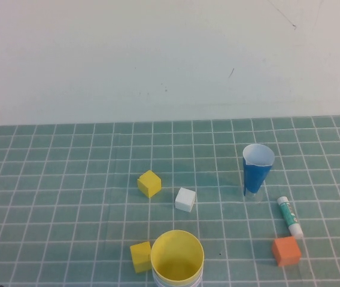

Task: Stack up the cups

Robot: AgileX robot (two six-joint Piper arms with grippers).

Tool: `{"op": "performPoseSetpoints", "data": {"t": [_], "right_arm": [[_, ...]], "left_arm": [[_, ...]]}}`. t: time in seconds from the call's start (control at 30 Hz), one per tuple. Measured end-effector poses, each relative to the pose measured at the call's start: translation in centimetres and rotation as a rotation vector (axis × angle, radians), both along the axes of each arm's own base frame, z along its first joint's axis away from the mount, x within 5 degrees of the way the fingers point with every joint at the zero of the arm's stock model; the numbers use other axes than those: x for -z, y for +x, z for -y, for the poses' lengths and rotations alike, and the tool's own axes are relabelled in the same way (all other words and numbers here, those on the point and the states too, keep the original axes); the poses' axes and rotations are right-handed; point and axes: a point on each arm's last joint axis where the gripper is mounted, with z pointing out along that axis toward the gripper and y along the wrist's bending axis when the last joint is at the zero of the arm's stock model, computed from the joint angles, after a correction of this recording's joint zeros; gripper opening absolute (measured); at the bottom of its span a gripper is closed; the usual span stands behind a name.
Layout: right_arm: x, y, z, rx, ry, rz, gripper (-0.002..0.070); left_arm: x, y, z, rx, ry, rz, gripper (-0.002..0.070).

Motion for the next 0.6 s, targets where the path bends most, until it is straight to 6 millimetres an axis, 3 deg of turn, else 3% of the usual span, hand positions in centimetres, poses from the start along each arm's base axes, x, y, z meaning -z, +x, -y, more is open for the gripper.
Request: {"op": "performPoseSetpoints", "data": {"t": [0.6], "right_arm": [[0.07, -0.02, 0.02, 0.005, 0.009, -0.008, -0.0001]], "left_arm": [[0.00, 0.00, 0.00, 0.000, 0.000, 0.000, -0.0001]]}}
